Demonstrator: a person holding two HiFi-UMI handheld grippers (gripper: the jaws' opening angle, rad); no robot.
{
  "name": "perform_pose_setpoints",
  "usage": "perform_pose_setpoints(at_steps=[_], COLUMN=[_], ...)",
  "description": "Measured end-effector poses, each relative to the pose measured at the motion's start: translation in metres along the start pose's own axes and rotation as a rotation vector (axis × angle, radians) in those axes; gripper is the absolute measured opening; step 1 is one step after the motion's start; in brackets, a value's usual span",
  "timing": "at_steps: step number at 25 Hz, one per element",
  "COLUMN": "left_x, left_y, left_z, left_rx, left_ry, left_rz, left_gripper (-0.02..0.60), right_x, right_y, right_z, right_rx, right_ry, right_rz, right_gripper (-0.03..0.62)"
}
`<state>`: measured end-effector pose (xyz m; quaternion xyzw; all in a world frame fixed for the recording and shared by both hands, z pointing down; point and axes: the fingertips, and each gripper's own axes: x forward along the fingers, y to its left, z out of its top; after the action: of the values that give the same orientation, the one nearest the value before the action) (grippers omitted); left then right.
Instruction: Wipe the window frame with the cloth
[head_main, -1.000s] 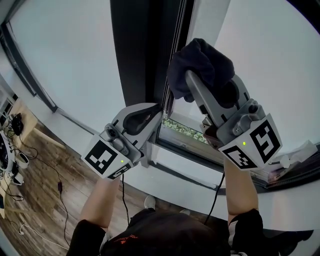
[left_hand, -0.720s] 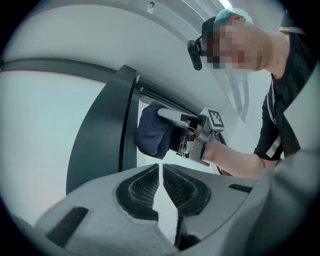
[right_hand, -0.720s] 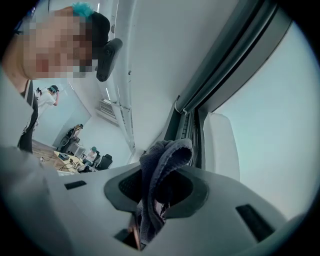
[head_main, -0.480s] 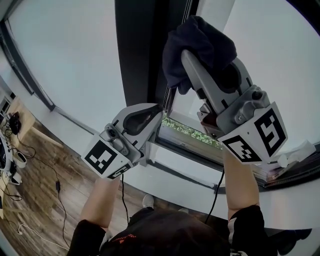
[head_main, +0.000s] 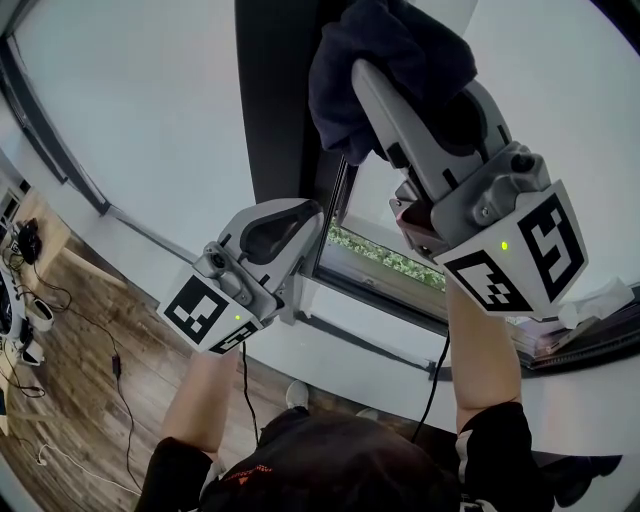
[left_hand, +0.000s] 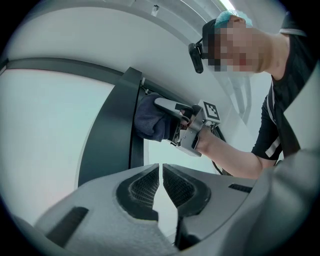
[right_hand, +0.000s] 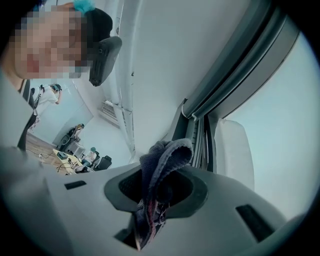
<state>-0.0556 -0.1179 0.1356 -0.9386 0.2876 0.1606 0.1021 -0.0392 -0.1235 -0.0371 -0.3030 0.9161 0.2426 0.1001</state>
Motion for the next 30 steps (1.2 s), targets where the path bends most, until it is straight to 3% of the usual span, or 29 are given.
perform_pose_setpoints(at_steps=[11,30], left_x=[-0.003,-0.005], left_y=[0.001,-0.002], left_z=[-0.003,-0.044], left_rx=[-0.038,-0.094], left_ry=[0.017,0.069], left_rz=[0.006,0.031], left_gripper=[0.037,0.037], right_x=[0.004,-0.013], right_y=[-0.01,-0.003], right_z=[-0.024,-0.083], right_rx=[0.01,0.093], right_ry=[0.057,0.095], right_rz=[-0.052,-0.026], right_gripper=[0.083,0.083])
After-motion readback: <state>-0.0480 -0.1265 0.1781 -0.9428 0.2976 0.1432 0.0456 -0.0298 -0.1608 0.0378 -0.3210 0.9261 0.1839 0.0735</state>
